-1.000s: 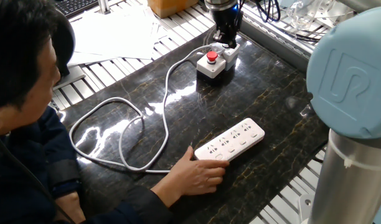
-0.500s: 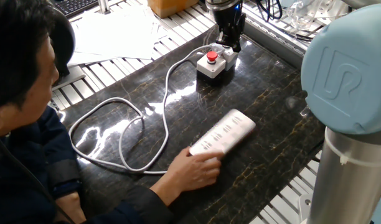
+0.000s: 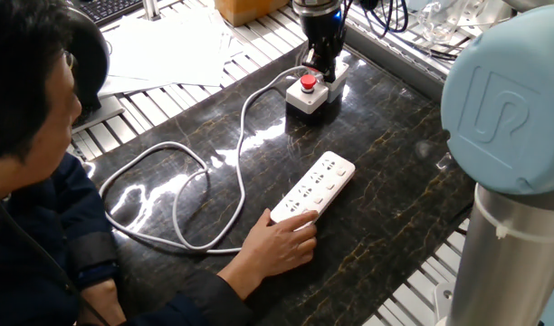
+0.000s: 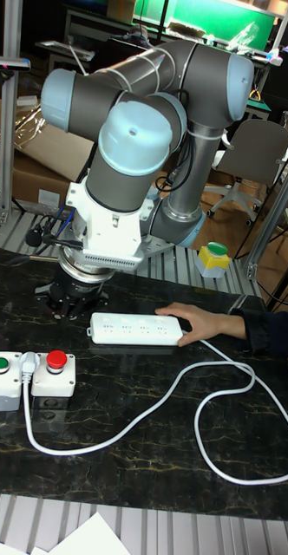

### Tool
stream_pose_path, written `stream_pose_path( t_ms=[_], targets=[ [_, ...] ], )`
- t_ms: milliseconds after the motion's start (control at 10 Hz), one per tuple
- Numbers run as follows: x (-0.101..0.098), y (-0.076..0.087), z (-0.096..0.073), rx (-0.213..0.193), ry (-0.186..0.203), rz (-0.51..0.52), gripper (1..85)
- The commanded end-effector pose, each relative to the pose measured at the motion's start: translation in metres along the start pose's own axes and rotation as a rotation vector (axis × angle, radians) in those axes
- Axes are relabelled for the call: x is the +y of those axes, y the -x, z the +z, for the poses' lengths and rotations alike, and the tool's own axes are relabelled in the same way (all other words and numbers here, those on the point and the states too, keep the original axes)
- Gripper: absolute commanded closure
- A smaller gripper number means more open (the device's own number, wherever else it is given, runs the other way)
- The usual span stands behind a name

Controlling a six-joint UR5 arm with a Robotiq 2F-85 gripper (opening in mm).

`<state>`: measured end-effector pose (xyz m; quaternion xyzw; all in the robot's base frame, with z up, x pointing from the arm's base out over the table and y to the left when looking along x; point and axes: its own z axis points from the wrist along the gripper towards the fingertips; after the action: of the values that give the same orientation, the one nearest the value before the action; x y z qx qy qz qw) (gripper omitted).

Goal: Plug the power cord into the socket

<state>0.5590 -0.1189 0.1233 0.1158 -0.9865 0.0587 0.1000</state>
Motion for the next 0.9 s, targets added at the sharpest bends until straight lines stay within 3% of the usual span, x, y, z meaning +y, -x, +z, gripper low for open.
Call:
stream_pose_path(
  t_ms=[0,100,200,400,500,800],
  targets=[
    [0.001,-0.003,-0.001,0.008,0.005,-0.006,84.0],
    [0.0,-0.013,-0.007,0.063,0.01,-0.007,84.0],
    [-0.003,-0.017,-0.023,0.109,0.019,-0.007,84.0],
    [-0.014,-0.009,-0.05,0.152,0.019,-0.002,84.0],
    [-0.027,0.006,-0.05,0.137,-0.012,-0.006,84.0],
    [-0.047,0.045,-0.032,0.088,-0.044,-0.035,84.0]
  ],
)
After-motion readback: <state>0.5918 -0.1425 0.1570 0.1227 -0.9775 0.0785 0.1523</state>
